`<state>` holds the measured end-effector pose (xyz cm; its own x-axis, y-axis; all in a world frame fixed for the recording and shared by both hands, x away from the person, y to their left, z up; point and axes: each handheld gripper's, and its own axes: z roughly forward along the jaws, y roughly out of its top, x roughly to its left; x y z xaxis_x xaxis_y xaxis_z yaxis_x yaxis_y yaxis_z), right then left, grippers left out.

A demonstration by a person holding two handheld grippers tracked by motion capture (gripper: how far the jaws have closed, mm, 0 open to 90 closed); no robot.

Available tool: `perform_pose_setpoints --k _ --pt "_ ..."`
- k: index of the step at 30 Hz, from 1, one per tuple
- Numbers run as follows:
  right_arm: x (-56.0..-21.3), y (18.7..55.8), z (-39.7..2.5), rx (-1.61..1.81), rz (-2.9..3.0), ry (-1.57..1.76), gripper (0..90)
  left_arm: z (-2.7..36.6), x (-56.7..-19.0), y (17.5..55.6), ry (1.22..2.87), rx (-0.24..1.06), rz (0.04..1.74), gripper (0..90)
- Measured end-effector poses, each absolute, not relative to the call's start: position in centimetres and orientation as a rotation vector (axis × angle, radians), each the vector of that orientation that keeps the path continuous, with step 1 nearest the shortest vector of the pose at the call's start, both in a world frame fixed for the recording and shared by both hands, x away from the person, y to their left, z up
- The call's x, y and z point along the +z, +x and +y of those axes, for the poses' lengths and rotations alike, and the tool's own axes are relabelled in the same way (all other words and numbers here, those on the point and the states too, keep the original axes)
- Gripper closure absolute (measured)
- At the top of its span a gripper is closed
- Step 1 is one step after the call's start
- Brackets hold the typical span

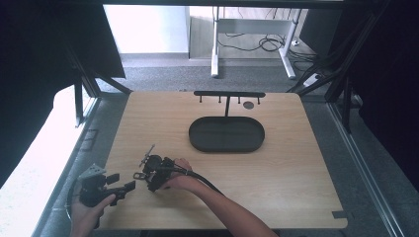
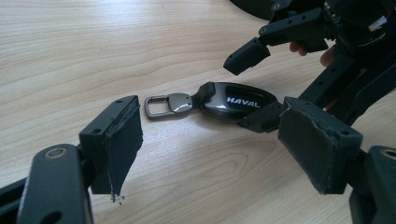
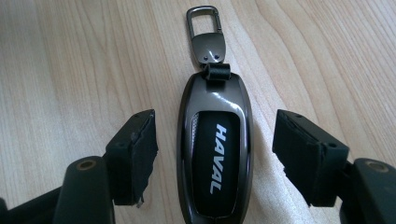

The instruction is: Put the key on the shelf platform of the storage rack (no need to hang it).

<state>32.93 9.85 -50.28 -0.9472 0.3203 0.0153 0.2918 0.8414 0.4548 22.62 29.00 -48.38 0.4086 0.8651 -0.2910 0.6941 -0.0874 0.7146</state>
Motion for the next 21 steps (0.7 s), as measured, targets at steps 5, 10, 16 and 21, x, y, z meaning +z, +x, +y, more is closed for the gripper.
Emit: perform_pose_setpoints --k 5,10,16,21 --pt "-50.61 33.07 9.92 0.707 2.957 0.493 30.9 28.79 -48.5 22.69 1.848 0.251 1.337 21.8" --pt "-50.79 33.18 9.93 0.698 2.96 0.494 30.9 28.88 -48.51 22.7 1.845 0.252 1.339 21.8" --pt "-50.97 33.34 9.96 0.694 2.959 0.514 31.0 28.82 -48.53 22.71 1.847 0.251 1.338 21.8" --pt "-51.29 33.55 9.98 0.677 2.965 0.524 31.1 28.86 -48.56 22.72 1.848 0.249 1.339 21.8"
